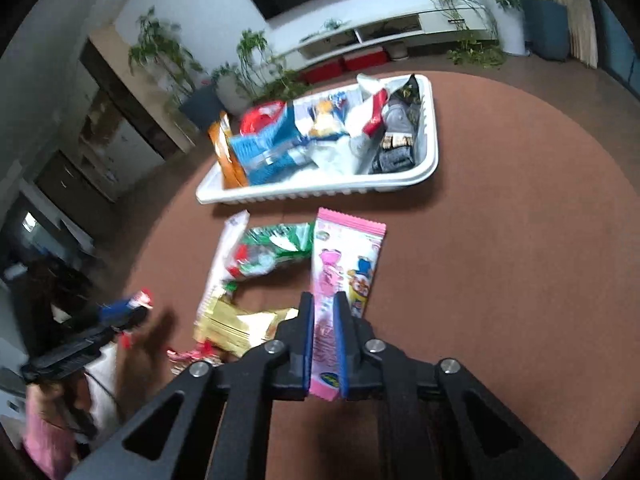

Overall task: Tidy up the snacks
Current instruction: 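Lift the red-and-white candy packet with the left gripper while the right lifts the pink packet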

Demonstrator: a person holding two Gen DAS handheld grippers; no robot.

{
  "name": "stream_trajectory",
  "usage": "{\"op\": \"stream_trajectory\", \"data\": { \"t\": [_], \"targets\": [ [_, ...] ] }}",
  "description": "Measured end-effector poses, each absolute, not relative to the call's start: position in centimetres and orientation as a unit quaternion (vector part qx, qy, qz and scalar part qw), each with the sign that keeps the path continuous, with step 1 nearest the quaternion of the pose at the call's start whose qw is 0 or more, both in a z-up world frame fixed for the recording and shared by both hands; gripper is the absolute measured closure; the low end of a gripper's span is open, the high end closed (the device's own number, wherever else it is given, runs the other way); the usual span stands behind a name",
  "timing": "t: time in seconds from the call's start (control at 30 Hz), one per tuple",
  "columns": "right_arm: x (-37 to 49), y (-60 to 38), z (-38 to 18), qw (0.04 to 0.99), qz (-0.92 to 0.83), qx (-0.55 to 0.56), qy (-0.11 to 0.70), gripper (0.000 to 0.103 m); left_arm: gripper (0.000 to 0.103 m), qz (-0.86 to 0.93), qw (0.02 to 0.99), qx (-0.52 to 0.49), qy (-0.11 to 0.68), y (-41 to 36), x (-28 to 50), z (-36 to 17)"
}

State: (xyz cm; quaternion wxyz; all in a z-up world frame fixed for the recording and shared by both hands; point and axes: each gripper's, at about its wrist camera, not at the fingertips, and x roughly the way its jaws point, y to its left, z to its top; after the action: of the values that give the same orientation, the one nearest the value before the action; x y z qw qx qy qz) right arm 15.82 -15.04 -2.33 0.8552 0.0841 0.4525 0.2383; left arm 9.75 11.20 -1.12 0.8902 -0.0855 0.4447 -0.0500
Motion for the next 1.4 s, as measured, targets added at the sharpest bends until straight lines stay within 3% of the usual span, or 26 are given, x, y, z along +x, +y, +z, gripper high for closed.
{"op": "stream_trajectory", "data": {
  "t": [0.07,0.13,0.27,0.4,0.53,1.0,1.4],
  "targets": [
    [16.0,-14.0,-2.6,0.861,0.223,0.049,0.455,0.070,0.073,-0.050,0.890,-0.085,0.446,11.0,10.0,-1.2],
    [16.3,-13.0,-3.1,0.862,0.212,0.021,0.460,0.061,0.073,-0.049,0.890,-0.086,0.446,11.0,10.0,-1.3],
    [16.5,-11.2,-3.7,0.870,0.200,-0.023,0.450,0.058,0.073,-0.048,0.890,-0.088,0.445,11.2,9.9,-1.1],
    [16.3,-10.8,-3.8,0.877,0.191,-0.049,0.438,0.070,0.073,-0.047,0.890,-0.090,0.444,11.3,9.9,-1.2],
    [16.5,-12.7,-3.6,0.872,0.219,0.009,0.438,0.086,0.073,-0.049,0.890,-0.091,0.444,11.3,9.9,-1.2],
    [16.0,-16.1,-2.3,0.853,0.271,0.144,0.423,0.088,0.073,-0.057,0.892,-0.094,0.438,11.3,10.1,-0.8],
    [15.9,-17.1,0.3,0.859,0.290,0.172,0.386,0.092,0.073,-0.065,0.897,-0.100,0.425,11.4,9.9,0.0]
  ]
}}
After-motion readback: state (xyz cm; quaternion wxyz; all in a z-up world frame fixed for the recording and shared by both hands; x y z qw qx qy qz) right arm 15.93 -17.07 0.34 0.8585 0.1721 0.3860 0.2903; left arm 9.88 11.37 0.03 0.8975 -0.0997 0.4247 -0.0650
